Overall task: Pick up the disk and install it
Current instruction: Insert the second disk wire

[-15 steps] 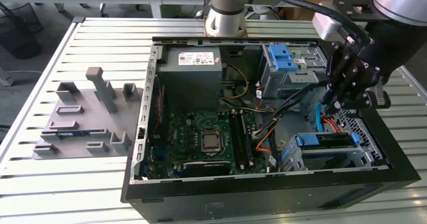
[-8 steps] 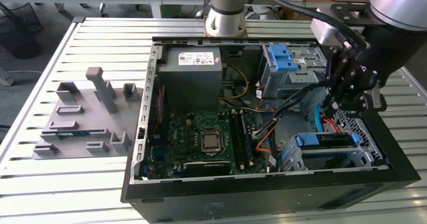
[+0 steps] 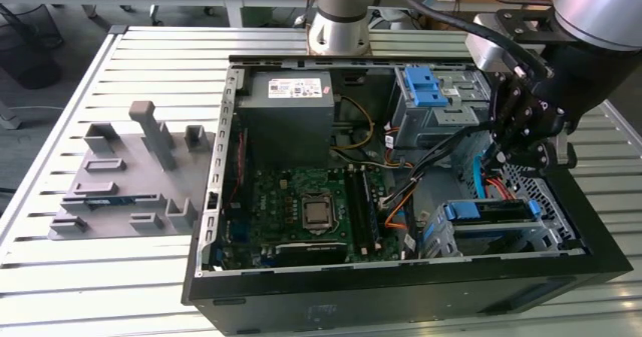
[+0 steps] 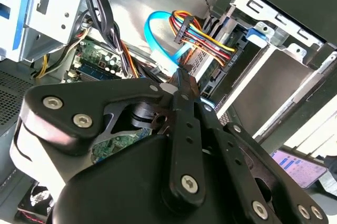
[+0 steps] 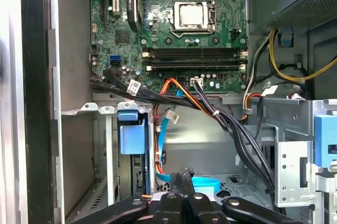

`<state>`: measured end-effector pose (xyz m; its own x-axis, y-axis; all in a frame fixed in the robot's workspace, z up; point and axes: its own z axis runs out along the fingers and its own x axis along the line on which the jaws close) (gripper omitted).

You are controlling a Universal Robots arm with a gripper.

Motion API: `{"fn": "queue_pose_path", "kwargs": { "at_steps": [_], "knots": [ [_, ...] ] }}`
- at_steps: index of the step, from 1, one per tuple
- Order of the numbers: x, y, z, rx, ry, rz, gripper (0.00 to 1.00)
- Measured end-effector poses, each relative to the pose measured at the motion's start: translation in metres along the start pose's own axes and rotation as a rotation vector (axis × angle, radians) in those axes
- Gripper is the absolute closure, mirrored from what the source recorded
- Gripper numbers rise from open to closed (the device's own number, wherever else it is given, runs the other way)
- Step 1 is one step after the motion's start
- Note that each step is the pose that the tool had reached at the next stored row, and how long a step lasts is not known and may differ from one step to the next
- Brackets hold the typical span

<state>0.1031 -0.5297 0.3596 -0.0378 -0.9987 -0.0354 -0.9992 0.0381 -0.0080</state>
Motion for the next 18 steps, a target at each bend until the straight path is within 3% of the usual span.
{"fn": "queue_pose_path", "kwargs": {
  "at_steps": [2,7,10,16,18],
  "knots": [
    [-0.0001,0.0,-0.0023,0.0001,0.0029,-0.001,0.88],
    [-0.0012,0.0,-0.012,0.0008,0.02,-0.001,0.88],
    [-0.0021,-0.0001,-0.0188,0.001,0.025,-0.001,0.88],
    [-0.0026,-0.0001,-0.0217,0.0012,0.0325,-0.001,0.88],
    [-0.0027,-0.0001,-0.0219,0.0016,0.0427,-0.001,0.87]
  ]
}}
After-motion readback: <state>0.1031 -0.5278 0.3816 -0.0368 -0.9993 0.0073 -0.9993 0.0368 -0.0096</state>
